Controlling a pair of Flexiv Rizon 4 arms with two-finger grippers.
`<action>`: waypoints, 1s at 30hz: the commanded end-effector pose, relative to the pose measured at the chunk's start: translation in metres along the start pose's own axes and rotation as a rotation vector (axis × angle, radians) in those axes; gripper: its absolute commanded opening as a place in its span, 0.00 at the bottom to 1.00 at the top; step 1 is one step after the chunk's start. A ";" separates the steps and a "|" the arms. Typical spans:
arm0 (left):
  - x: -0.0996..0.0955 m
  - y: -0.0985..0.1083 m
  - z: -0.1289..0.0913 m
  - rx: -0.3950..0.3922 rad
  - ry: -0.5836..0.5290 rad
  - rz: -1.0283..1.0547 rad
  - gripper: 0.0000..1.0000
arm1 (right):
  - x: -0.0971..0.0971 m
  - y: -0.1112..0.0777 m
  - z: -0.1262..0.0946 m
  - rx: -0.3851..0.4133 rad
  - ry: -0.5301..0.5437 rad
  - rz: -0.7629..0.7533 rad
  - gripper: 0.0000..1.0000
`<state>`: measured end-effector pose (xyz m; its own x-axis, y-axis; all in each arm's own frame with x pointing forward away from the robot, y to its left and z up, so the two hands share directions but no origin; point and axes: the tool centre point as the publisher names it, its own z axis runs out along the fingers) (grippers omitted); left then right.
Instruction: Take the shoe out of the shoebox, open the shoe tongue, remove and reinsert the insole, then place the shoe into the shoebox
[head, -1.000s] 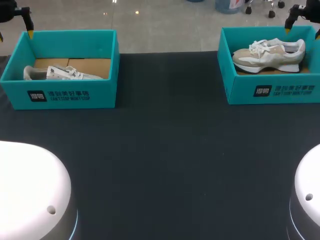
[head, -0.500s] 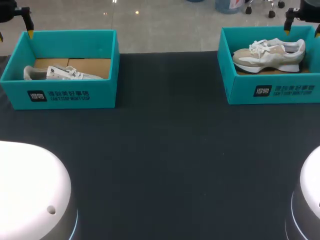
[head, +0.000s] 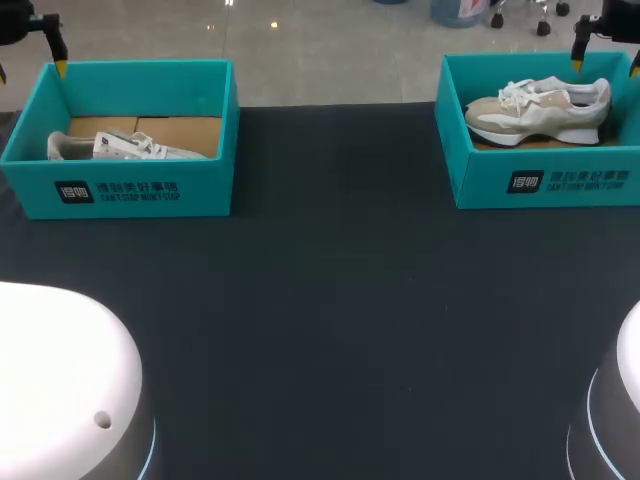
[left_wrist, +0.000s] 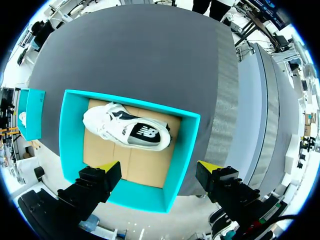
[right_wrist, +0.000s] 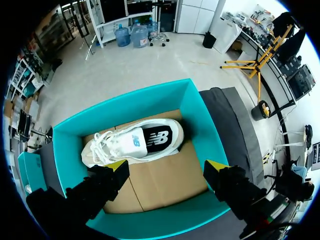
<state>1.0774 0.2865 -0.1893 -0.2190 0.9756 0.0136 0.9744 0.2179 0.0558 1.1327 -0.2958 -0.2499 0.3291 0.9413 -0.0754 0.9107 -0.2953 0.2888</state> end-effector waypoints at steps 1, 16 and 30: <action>0.000 -0.001 -0.001 -0.001 0.002 0.000 1.00 | 0.001 0.003 0.000 0.016 -0.003 0.000 1.00; 0.000 -0.001 -0.001 -0.001 0.002 0.000 1.00 | -0.011 0.029 0.040 -0.021 -0.018 -0.037 1.00; 0.000 -0.001 -0.001 -0.001 0.002 0.000 1.00 | -0.011 0.038 0.072 0.032 -0.053 -0.118 1.00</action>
<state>1.0774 0.2865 -0.1892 -0.2190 0.9756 0.0136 0.9744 0.2179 0.0557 1.1702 -0.3297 -0.3015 0.2312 0.9610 -0.1519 0.9437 -0.1836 0.2752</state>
